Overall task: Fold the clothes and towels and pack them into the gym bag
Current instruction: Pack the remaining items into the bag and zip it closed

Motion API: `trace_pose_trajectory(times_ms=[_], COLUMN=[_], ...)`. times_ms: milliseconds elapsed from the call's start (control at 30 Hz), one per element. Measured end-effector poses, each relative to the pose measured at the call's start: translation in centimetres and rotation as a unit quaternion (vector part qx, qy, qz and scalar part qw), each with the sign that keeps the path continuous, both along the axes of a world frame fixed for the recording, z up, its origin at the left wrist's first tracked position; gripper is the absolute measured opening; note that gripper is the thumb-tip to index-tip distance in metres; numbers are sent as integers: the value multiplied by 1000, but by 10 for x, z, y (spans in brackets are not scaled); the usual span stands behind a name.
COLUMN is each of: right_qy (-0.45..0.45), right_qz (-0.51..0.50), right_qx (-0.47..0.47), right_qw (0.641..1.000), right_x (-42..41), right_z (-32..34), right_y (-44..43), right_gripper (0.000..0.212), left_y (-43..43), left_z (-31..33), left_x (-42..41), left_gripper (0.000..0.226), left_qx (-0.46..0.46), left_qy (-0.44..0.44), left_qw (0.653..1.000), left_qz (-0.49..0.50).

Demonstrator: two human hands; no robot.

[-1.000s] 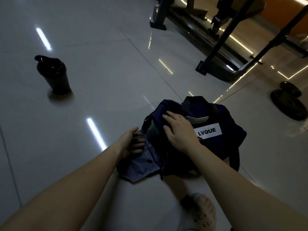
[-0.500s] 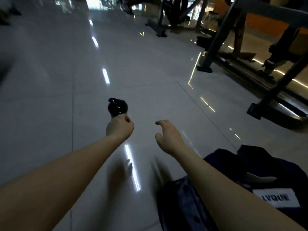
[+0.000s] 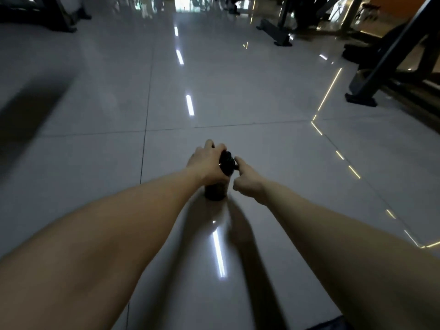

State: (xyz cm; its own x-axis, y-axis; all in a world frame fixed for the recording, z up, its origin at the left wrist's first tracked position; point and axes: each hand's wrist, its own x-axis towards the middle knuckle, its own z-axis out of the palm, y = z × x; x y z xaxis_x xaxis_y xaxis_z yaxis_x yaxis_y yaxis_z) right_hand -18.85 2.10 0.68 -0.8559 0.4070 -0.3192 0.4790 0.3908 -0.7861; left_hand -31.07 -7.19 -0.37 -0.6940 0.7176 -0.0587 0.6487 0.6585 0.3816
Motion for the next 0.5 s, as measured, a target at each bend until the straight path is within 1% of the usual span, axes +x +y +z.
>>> trace_pose_trajectory(times_ms=[33,67,100,133,167,200,267,300,367,433,500], right_qy=[11,15,12,13,16,20,31,39,55,47,19], right_qz=[3,2,-1,5,13,26,30,32,33,28,38], right_qx=[-3,-13,-32,-49,-52,-39,-27,-41,-90,-124,-111], right_qw=[1000,1000,999,999,998,999,999,998,994,991,993], right_x=[3,8,17,28,41,56,89,109,153,203,252], right_z=[-1,0,3,12,21,34,60,73,95,116,126], right_y=[0,1,1,-1,-2,-5,-10,-13,-16,-24,-29], right_gripper=[78,83,93,97,91,78,51,44,35,30,28], left_y=[-3,-8,-13,-18,-22,-27,-35,-39,-45,-52,-58], left_z=[2,6,11,20,31,44,71,82,104,120,128], left_x=[4,7,12,17,23,31,51,65,97,136,179], left_gripper=[78,70,63,57,53,50,50,52,57,54,51], left_qx=[33,77,121,153,167,171,168,168,168,160,151], left_qy=[-30,-81,-146,-210,-260,-293,-320,-337,-395,-456,-476], left_qw=[999,993,980,963,948,939,932,926,903,873,861], left_qz=[17,38,58,68,68,61,34,22,-21,-70,-102])
